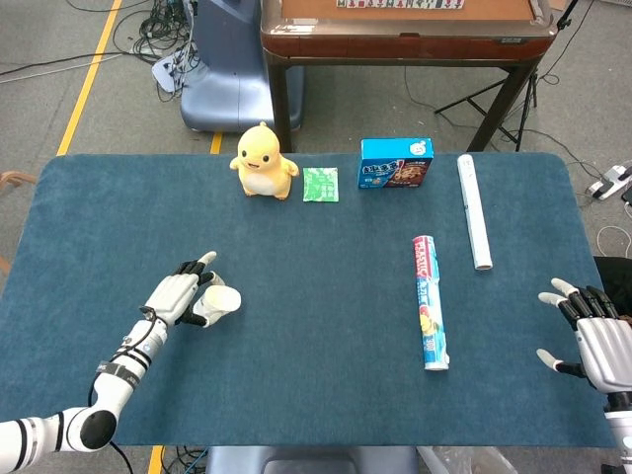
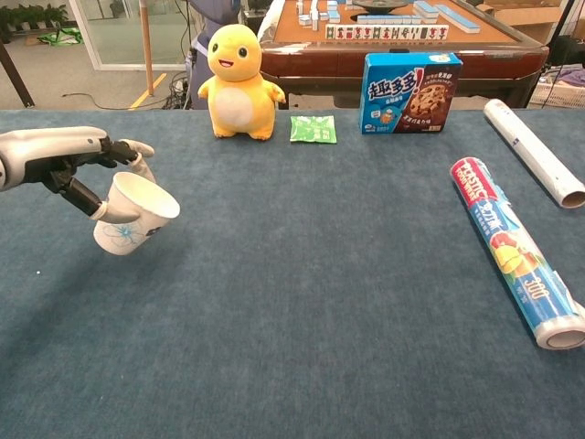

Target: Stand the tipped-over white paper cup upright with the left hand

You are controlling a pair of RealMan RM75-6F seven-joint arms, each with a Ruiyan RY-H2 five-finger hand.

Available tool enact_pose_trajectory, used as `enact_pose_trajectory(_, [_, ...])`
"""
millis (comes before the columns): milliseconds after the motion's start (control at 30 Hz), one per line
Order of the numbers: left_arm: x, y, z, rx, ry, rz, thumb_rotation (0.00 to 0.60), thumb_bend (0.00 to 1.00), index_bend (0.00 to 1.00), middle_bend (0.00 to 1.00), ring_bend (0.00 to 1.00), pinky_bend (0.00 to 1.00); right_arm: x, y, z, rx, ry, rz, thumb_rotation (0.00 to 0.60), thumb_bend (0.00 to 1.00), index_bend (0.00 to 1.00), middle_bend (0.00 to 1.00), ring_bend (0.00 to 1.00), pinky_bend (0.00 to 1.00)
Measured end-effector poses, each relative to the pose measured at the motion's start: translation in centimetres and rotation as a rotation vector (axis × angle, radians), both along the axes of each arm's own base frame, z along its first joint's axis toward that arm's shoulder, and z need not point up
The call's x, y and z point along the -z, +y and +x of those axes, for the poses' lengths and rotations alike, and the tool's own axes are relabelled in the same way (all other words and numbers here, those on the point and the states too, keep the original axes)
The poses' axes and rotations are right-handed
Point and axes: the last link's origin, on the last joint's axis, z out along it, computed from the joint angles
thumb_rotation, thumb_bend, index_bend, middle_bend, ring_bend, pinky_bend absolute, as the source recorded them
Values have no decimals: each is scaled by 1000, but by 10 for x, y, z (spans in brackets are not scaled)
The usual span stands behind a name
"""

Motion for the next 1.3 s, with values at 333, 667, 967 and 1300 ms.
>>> enact_pose_trajectory(333, [1,6,-19,-157,-243,-28,600,183,331,0,0,0,0,0,0,2,2,0,600,116,261,129,111,101])
enact_pose_trajectory(667, [8,-4,-30,-11,-307,14,600,140,282,0,0,0,1,1,1,0,4,3,600,116,260,129,111,101])
enact_pose_trajectory(967, [18,-15,-55,10,-288,40,600,135,225,0,0,0,0,1,0,0,4,1,600,116,260,129,111,101])
enact_pose_trajectory(1300, [-5,-24,-55,17,-328,97,600,135,182,0,0,0,1,1,1,-1,6,4,600,116,261,129,111,101])
